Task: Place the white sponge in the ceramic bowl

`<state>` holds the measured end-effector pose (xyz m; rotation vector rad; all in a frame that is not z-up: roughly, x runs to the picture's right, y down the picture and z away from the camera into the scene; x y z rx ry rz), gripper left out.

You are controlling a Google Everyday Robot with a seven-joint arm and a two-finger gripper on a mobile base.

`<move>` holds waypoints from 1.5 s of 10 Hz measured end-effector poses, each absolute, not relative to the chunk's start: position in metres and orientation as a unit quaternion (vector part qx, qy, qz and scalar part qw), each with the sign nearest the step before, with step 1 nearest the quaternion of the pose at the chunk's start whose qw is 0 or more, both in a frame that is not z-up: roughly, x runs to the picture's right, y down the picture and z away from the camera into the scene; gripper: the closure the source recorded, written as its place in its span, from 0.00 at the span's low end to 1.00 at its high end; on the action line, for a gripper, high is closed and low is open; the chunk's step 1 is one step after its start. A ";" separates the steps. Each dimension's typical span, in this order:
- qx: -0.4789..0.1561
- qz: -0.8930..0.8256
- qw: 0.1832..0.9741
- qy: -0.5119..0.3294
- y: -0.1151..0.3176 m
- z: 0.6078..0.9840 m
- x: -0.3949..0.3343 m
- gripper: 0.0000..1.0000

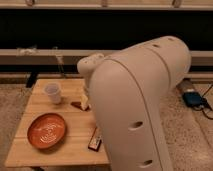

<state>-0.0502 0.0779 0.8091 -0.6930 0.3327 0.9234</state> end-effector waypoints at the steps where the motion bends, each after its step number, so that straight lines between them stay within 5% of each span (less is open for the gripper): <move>1: -0.320 0.447 0.816 0.180 0.084 0.819 -0.025 0.20; 5: -0.299 0.513 0.764 0.252 0.112 0.855 0.071 0.20; 11: -0.292 0.565 0.720 0.276 0.125 0.901 0.104 0.22; 15: -0.299 0.592 0.697 0.272 0.137 0.905 0.123 0.62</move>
